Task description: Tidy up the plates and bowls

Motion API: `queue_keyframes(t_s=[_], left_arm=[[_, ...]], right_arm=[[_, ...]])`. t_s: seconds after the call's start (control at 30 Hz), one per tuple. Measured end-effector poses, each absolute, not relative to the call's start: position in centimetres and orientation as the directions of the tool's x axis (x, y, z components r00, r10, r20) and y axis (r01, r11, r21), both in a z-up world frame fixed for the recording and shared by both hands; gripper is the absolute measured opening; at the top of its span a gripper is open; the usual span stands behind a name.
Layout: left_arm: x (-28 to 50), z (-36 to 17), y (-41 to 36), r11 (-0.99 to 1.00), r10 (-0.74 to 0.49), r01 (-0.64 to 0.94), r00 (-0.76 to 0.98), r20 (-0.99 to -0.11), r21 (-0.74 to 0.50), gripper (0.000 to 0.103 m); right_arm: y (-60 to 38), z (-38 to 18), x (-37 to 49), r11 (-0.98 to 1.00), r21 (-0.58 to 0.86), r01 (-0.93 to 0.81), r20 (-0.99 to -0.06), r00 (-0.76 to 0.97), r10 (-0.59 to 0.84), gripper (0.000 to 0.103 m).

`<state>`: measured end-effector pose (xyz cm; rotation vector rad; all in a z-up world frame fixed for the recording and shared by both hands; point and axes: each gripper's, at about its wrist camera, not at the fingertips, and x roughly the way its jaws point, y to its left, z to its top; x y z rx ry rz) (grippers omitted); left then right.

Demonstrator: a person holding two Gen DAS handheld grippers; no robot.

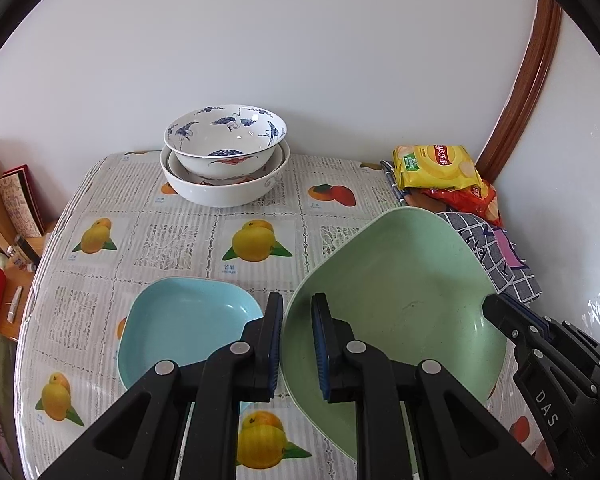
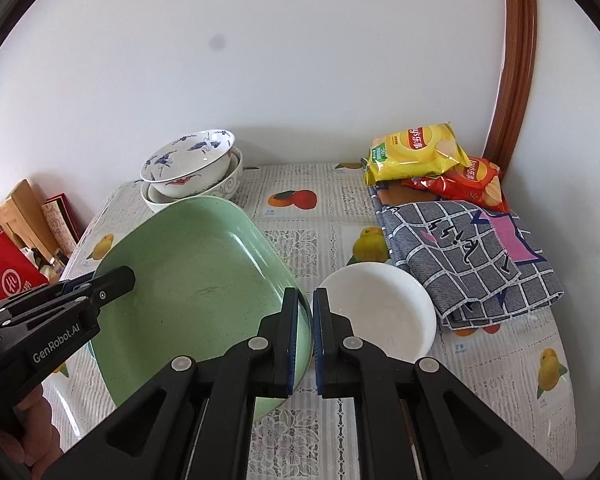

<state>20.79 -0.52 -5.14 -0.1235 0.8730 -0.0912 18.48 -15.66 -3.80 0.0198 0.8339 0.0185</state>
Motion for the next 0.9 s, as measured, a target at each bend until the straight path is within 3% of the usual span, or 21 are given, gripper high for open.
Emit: queue_keyframes(t_s=[0.9], left_arm=[[17.5,-4.2,1.6,0.985,-0.143,0.024,0.663,-0.735,-0.17,0.014]], right_arm=[[-13.7,-2.8,15.9,0.999,0.036,-0.001,-0.722,0.692,0.027,0.008]])
